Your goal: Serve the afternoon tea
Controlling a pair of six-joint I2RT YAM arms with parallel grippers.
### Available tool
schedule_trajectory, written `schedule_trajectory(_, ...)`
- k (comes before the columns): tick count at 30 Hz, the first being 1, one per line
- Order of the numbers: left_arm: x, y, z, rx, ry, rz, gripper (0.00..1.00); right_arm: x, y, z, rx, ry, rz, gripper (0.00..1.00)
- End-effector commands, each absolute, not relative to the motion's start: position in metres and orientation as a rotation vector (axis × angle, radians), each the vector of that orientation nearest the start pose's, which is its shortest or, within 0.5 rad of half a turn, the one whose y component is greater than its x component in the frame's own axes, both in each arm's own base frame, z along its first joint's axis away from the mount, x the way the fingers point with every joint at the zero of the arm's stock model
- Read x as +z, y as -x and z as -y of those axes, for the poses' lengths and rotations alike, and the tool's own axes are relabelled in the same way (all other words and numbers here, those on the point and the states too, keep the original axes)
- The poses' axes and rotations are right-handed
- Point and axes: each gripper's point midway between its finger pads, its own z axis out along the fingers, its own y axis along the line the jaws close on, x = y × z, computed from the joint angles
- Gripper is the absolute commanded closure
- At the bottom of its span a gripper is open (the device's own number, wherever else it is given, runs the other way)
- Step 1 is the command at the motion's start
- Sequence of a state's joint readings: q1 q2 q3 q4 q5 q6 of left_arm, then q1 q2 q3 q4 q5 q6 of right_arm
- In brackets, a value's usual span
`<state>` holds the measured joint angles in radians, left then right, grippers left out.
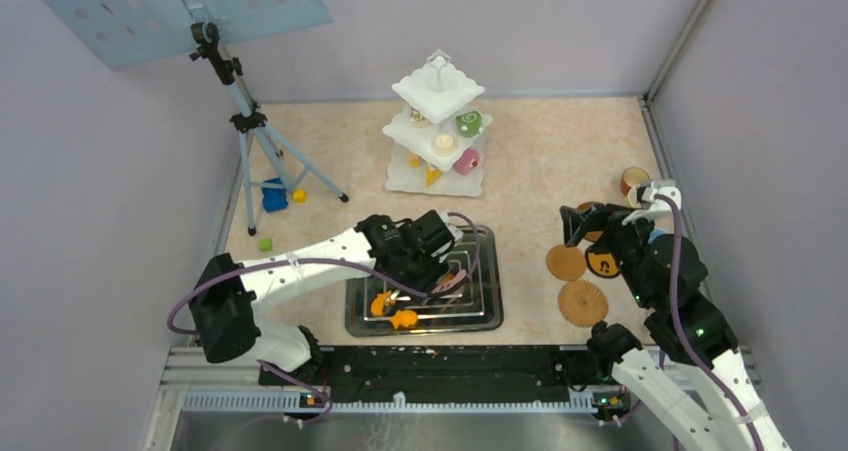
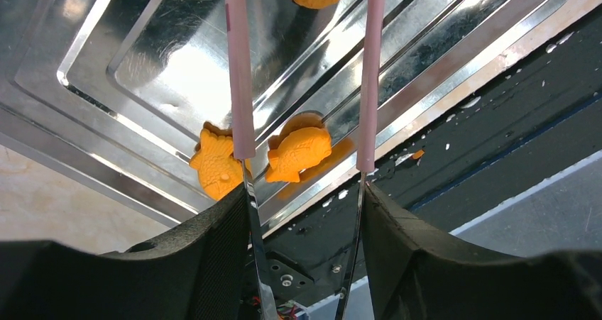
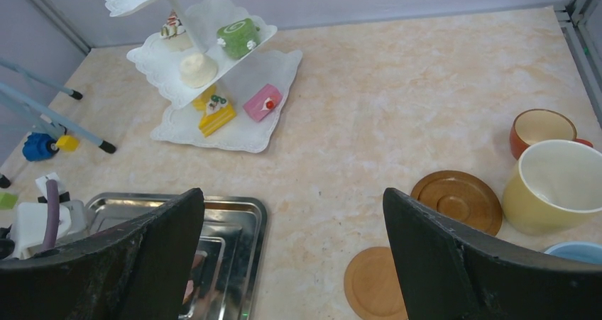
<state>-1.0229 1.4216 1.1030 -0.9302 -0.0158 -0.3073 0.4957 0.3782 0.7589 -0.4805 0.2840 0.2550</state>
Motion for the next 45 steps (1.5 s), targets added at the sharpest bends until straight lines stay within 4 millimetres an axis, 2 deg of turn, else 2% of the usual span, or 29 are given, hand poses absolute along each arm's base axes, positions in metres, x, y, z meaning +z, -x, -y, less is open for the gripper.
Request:
schedule_trajectory(1,0.103,-0.124,0.235,-0.255,-1.043,-2.709,0.4,0.298,-0.213,-0.073,0.352,-0.019,-1.651,0.06)
schedule_trajectory(4,0.101,-0.119,0.234,-0.239,-1.069,-2.72,0.39,0.297,-0.213,-0.074,0.357,-0.02,-1.648,0.06)
schedule_trajectory(11,0.096,-0.122,0.235,-0.186,-1.085,-2.719,0.42,0.295,-0.213,-0.075,0.364,-0.02,-1.649,0.06)
schedule_trajectory(18,0.097,-0.118,0.225,-0.107,-1.098,-2.74,0.42,0.295,-0.212,-0.075,0.369,-0.022,-1.643,0.06)
schedule_trajectory(27,0.097,-0.115,0.224,-0.106,-1.11,-2.745,0.42,0.295,-0.211,-0.075,0.375,-0.021,-1.638,0.06)
schedule_trajectory(34,0.097,-0.118,0.23,-0.101,-1.115,-2.728,0.52,0.296,-0.21,-0.074,0.378,-0.025,-1.632,0.06)
schedule_trajectory(45,0.114,-0.133,0.234,-0.08,-1.036,-2.653,0.64,0.297,-0.21,-0.075,0.384,-0.02,-1.628,0.06)
